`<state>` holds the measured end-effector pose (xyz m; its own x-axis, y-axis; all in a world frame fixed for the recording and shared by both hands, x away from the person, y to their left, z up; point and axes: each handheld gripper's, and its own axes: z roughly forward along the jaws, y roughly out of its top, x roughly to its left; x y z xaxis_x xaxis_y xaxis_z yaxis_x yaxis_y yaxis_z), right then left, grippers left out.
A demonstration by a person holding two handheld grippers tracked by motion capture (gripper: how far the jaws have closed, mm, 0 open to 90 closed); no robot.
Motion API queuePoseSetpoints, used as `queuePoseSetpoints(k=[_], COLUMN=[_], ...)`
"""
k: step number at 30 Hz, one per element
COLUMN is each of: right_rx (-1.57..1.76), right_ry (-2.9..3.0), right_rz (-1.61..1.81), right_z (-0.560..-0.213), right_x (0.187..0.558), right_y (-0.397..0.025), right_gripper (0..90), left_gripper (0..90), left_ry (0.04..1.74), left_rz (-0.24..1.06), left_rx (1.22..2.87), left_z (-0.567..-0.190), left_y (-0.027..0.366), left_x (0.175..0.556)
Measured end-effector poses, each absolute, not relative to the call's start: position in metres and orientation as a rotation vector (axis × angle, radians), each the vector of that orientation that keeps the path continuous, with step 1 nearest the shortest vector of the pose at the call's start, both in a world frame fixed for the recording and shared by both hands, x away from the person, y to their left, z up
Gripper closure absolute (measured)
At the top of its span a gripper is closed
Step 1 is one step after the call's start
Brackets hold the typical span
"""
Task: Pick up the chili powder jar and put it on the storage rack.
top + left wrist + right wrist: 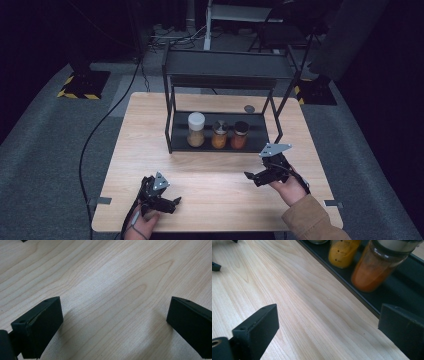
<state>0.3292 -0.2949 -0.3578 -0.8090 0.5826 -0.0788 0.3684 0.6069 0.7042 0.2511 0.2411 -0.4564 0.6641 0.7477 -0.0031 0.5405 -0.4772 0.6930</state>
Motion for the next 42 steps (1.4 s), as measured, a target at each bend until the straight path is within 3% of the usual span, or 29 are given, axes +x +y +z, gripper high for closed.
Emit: queuePoseSetpoints(k=[42], right_rx=[0.834], right_ry=[2.617], right_rz=[0.941], right_z=[-0.426], right_x=[0.321], right_y=[-0.306], right_gripper=[1.7], left_gripper=[0.1], left_ry=[0.991], left_rz=[0.394], left_rx=[2.2], left_z=[-0.456], left_y=[0.241], left_x=[0.251])
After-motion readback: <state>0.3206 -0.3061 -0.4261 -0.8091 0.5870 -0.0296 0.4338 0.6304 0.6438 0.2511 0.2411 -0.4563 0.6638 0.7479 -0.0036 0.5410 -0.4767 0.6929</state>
